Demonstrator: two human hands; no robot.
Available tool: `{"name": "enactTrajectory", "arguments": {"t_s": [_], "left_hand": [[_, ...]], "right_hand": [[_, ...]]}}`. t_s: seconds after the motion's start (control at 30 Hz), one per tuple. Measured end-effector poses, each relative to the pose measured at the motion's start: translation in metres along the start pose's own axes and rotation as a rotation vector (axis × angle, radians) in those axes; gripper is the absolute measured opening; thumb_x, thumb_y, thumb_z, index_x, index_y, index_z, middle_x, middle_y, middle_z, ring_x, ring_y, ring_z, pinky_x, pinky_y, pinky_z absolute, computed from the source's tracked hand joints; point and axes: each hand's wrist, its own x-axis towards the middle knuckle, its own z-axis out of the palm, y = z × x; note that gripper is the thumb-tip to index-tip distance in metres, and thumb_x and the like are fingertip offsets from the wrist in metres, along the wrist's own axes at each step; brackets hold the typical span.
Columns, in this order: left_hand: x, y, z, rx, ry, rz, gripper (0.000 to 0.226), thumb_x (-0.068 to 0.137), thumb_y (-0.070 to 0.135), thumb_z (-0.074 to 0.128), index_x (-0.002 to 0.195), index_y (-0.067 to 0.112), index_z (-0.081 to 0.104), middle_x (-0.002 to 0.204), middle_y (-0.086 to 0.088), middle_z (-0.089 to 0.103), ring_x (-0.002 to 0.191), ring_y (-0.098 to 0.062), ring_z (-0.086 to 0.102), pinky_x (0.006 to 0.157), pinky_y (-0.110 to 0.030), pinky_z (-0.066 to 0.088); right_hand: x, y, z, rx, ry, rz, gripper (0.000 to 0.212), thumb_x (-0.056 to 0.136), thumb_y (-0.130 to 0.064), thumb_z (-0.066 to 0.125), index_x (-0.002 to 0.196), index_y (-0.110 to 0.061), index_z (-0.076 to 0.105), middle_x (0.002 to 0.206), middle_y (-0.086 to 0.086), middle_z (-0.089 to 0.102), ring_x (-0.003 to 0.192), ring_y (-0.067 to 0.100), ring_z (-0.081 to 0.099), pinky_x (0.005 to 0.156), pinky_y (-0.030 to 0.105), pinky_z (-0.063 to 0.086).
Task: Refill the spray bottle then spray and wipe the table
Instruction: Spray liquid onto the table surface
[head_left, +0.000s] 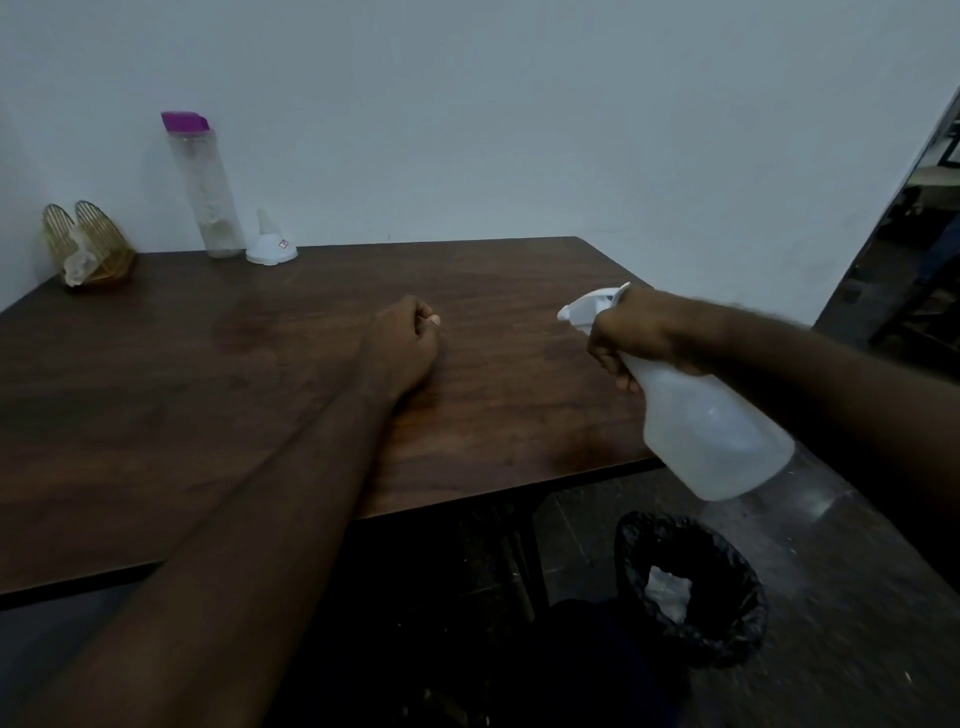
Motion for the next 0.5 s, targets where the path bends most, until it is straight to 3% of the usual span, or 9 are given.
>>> {"name": "enactTrajectory", "arguments": {"t_s": [0.17, 0.23, 0.3, 0.43, 0.5], "left_hand": [[0.000, 0.000, -0.001, 0.016, -0.019, 0.013, 0.018, 0.099, 0.031, 0.050, 0.102, 0.016, 0.060, 0.091, -0.001, 0.063, 0.084, -0.016, 0.057, 0.075, -0.034, 0.049], [-0.001, 0.000, 0.000, 0.026, -0.027, 0.026, 0.017, 0.099, 0.031, 0.050, 0.101, 0.017, 0.060, 0.090, 0.000, 0.062, 0.082, -0.014, 0.056, 0.072, -0.033, 0.047], [0.000, 0.000, 0.001, 0.032, -0.027, 0.038, 0.014, 0.098, 0.031, 0.051, 0.098, 0.019, 0.058, 0.089, 0.001, 0.061, 0.081, -0.014, 0.055, 0.069, -0.031, 0.043], [-0.001, -0.001, 0.000, 0.052, -0.053, 0.043, 0.013, 0.098, 0.033, 0.050, 0.096, 0.022, 0.057, 0.088, 0.002, 0.061, 0.080, -0.013, 0.056, 0.071, -0.032, 0.046], [-0.001, -0.001, 0.000, 0.061, -0.064, 0.043, 0.014, 0.098, 0.033, 0.050, 0.098, 0.021, 0.058, 0.087, 0.002, 0.061, 0.081, -0.015, 0.057, 0.075, -0.035, 0.050]], "right_hand": [[-0.010, 0.001, 0.002, 0.051, 0.016, -0.020, 0.074, 0.047, -0.004, 0.054, 0.121, -0.006, 0.061, 0.086, 0.033, 0.069, 0.058, 0.034, 0.065, 0.059, 0.039, 0.053], [-0.017, -0.002, 0.002, 0.029, 0.004, -0.032, 0.057, 0.050, -0.004, 0.054, 0.106, -0.010, 0.066, 0.089, 0.033, 0.069, 0.058, 0.034, 0.064, 0.061, 0.041, 0.053], [-0.021, -0.004, 0.004, -0.001, 0.030, -0.029, 0.044, 0.052, -0.003, 0.055, 0.093, -0.004, 0.068, 0.085, 0.031, 0.070, 0.052, 0.032, 0.062, 0.057, 0.035, 0.053], [-0.022, -0.011, 0.007, -0.052, 0.093, -0.054, 0.063, 0.047, -0.003, 0.052, 0.108, -0.003, 0.069, 0.053, 0.019, 0.060, 0.042, 0.029, 0.055, 0.051, 0.032, 0.048], [-0.023, -0.016, 0.007, -0.056, 0.090, -0.059, 0.069, 0.045, -0.004, 0.053, 0.112, -0.008, 0.067, 0.060, 0.022, 0.062, 0.044, 0.030, 0.056, 0.052, 0.034, 0.049]]}}
